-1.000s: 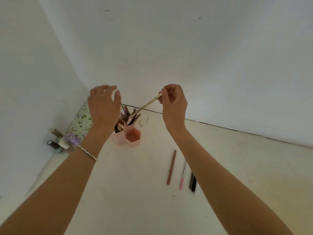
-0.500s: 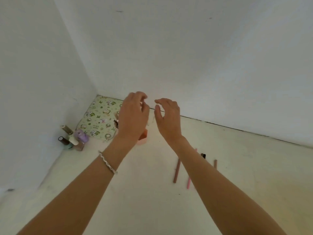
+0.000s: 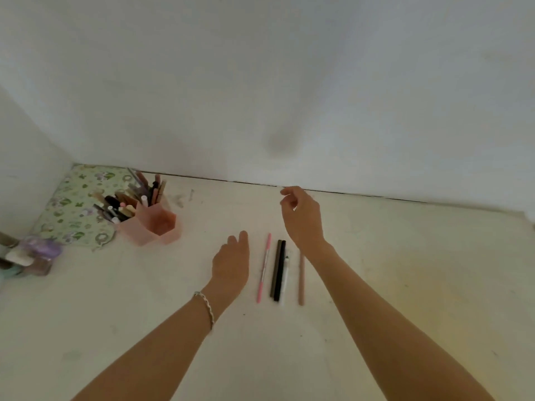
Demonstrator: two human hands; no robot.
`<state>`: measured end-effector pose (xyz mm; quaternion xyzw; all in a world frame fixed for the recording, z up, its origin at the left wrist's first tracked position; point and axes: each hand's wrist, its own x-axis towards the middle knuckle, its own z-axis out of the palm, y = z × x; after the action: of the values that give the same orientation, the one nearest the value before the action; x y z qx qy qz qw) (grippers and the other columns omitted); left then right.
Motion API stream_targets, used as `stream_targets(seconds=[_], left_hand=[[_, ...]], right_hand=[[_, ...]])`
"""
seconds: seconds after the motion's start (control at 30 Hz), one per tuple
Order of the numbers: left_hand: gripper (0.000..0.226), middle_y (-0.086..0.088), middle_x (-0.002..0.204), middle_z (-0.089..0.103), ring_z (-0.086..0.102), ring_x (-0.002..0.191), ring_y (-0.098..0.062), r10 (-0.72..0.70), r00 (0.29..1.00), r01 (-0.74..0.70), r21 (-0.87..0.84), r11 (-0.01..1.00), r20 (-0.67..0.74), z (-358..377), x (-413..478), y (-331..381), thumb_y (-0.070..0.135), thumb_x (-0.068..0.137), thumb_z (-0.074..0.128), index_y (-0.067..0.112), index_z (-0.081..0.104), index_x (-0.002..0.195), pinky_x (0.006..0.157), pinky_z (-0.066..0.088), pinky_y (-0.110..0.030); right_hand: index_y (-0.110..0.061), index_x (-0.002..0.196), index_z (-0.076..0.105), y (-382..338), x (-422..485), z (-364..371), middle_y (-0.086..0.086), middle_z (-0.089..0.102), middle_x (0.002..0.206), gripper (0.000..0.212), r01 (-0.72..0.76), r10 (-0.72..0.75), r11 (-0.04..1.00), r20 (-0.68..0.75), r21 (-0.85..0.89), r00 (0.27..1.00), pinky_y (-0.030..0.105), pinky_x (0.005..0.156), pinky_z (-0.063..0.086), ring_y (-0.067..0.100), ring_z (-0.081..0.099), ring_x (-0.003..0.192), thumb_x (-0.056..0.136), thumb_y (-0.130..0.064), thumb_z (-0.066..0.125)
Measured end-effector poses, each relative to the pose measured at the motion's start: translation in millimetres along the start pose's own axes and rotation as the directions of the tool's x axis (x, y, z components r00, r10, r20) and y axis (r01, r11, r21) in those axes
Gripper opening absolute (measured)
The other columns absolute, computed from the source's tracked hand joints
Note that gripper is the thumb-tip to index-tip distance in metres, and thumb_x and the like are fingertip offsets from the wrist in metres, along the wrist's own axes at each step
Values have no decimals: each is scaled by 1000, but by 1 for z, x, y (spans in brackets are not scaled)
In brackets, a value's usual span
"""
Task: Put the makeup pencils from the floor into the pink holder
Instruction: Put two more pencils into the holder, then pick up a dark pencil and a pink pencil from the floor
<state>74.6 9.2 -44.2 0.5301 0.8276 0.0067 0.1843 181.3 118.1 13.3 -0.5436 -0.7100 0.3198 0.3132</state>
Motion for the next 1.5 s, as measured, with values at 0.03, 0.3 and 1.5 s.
stream_targets(seconds=[0.03, 0.3, 1.5], left_hand=[[44, -12, 123, 50, 60, 104, -27, -3, 1000, 2, -71, 997, -15, -5, 2, -1, 18, 105, 31, 17, 26, 148, 85, 51, -37], [40, -1, 95, 53, 61, 71, -18, -20, 932, -173, -490, 855, -363, -75, 19, 2, 12, 92, 51, 28, 42, 128, 58, 55, -31], [32, 8, 91, 60, 64, 72, -2, -472, 478, -349, -654, 671, -740, -205, 31, -148, 9, 89, 55, 19, 50, 119, 60, 53, -14]], right_hand=[[-16, 105, 65, 6, 0, -1, -1, 63, 81, 24, -20, 21, 1000, 25, -22, 999, 25, 70, 43, 15, 56, 74, 92, -8, 47], [-9, 118, 57, 30, 1, 25, 6, 67, 80, 29, -48, 152, 942, 294, -333, 943, 40, 88, 47, 31, 59, 96, 91, -15, 50], [-11, 106, 65, -158, 34, 47, 1, 66, 96, 20, 259, -164, 900, -279, 350, 946, 14, 66, 45, 5, 56, 70, 89, -6, 57]])
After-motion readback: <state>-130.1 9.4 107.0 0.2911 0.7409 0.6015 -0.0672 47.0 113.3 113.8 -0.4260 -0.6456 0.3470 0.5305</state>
